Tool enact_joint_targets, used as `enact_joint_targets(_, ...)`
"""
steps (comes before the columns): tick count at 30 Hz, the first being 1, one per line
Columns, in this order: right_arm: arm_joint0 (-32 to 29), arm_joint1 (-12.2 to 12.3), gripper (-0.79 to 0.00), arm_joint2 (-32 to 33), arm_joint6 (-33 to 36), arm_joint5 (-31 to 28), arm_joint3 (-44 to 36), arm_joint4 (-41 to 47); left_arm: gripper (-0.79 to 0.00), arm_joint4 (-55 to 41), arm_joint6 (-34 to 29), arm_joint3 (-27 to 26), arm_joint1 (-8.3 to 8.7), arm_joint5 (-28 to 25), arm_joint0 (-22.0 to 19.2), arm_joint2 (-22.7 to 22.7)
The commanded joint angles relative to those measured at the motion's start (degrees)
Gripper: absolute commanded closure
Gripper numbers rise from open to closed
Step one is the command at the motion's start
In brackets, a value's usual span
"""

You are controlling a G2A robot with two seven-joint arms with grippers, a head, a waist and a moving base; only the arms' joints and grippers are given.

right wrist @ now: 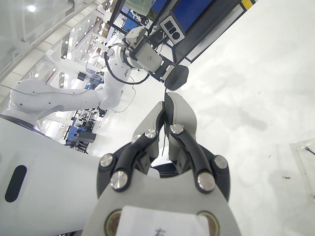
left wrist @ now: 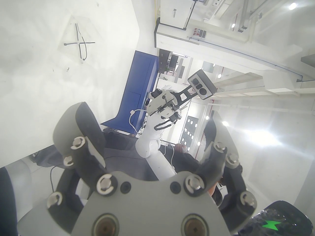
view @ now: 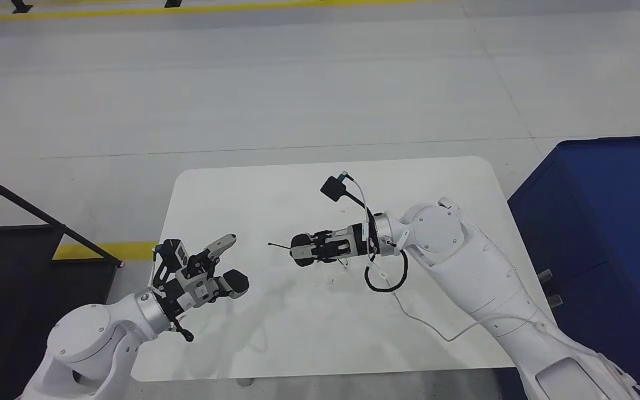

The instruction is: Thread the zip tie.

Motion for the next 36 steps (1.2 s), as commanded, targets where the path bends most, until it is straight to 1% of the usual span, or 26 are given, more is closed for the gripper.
enact_joint_targets(1, 0.0, 0.0, 0.0, 0.0, 0.0, 0.0, 0.0, 0.0, -0.785, 0.0, 0.0, 0.0, 0.0, 0.0, 0.0, 0.0)
enact_joint_targets(26, 0.0, 0.0, 0.0, 0.0, 0.0, 0.0, 0.0, 0.0, -0.785, 0.0, 0.0, 0.0, 0.0, 0.0, 0.0, 0.0)
enact_joint_targets(29, 0.0, 0.0, 0.0, 0.0, 0.0, 0.0, 0.0, 0.0, -0.785, -0.24, 1.08, -0.88, -0.09, -1.12, 0.41, 0.17)
enact_joint_targets(31, 0.0, 0.0, 0.0, 0.0, 0.0, 0.0, 0.0, 0.0, -0.785, -2.18, 1.73, -1.54, -0.21, -2.12, 0.79, -0.47)
enact_joint_targets(36, 0.0, 0.0, 0.0, 0.0, 0.0, 0.0, 0.0, 0.0, -0.785, -7.38, 1.86, -1.0, -0.28, -3.96, 1.5, -4.62)
